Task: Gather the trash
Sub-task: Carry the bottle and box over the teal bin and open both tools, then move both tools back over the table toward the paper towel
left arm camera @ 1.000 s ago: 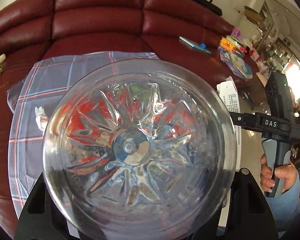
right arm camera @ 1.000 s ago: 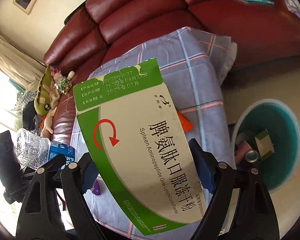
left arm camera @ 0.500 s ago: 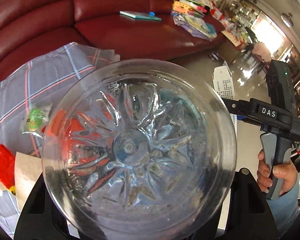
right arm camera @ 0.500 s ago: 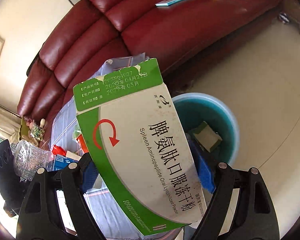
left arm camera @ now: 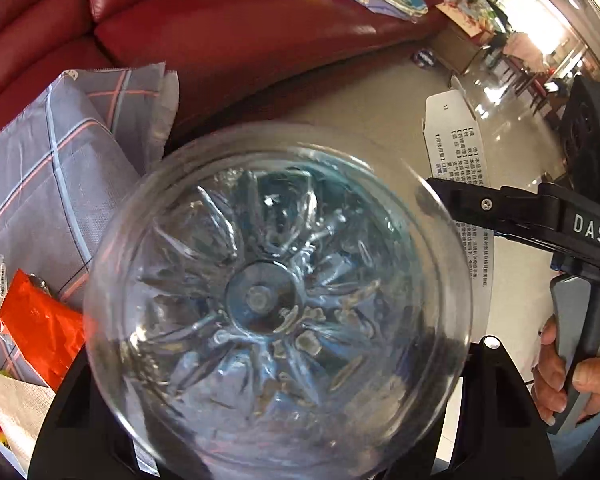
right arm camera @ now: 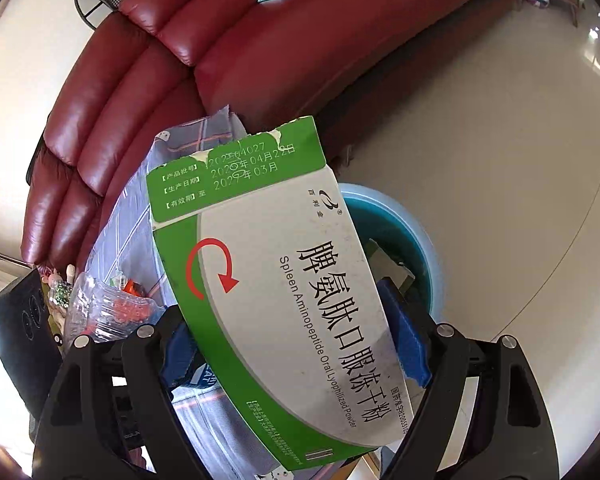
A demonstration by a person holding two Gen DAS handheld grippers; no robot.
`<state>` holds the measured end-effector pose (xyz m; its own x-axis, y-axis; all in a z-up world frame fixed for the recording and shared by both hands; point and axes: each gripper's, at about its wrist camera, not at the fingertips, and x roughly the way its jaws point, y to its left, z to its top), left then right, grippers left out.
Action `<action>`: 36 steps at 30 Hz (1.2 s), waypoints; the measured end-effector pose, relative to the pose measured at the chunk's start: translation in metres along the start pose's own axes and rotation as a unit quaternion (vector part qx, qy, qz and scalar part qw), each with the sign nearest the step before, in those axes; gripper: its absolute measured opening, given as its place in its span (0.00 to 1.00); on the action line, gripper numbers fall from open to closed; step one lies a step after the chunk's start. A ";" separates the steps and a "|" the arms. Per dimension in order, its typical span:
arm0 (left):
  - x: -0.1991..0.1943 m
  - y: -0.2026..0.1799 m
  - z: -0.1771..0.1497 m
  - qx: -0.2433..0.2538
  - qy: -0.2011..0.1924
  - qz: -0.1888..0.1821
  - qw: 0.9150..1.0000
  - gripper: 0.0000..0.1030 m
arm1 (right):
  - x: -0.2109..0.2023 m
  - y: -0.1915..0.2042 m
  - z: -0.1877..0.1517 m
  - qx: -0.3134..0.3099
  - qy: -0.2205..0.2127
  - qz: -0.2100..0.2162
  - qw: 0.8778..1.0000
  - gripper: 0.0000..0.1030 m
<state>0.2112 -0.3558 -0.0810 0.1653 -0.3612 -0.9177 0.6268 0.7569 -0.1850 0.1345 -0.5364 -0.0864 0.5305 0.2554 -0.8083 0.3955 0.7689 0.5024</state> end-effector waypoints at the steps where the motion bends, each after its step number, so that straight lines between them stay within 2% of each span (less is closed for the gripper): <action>1: 0.004 0.001 0.001 -0.002 0.004 0.001 1.000 0.72 | 0.002 -0.001 0.001 0.000 0.001 -0.002 1.000 0.76; 3: 0.007 0.005 0.002 -0.004 0.003 0.010 1.000 0.81 | 0.008 0.000 0.002 0.000 0.004 -0.004 1.000 0.76; 14: -0.003 0.030 -0.013 -0.036 -0.010 0.015 0.999 0.89 | 0.034 0.005 -0.001 -0.002 0.022 -0.015 1.000 0.76; 19: -0.010 0.029 -0.023 -0.035 -0.011 0.017 0.999 0.89 | 0.048 0.009 0.001 -0.002 0.030 -0.025 0.999 0.77; 22: -0.013 0.030 -0.027 -0.038 -0.011 0.016 0.999 0.89 | 0.053 0.011 0.000 0.004 0.041 -0.030 0.999 0.83; 36: -0.032 0.040 -0.055 -0.050 -0.019 -0.004 0.999 0.92 | 0.036 0.031 -0.022 -0.013 0.045 -0.068 0.997 0.86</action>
<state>0.1887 -0.2842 -0.0781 0.1905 -0.3859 -0.9027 0.5493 0.8040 -0.2277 0.1498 -0.4907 -0.1071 0.4044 0.1986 -0.8927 0.4381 0.8148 0.3797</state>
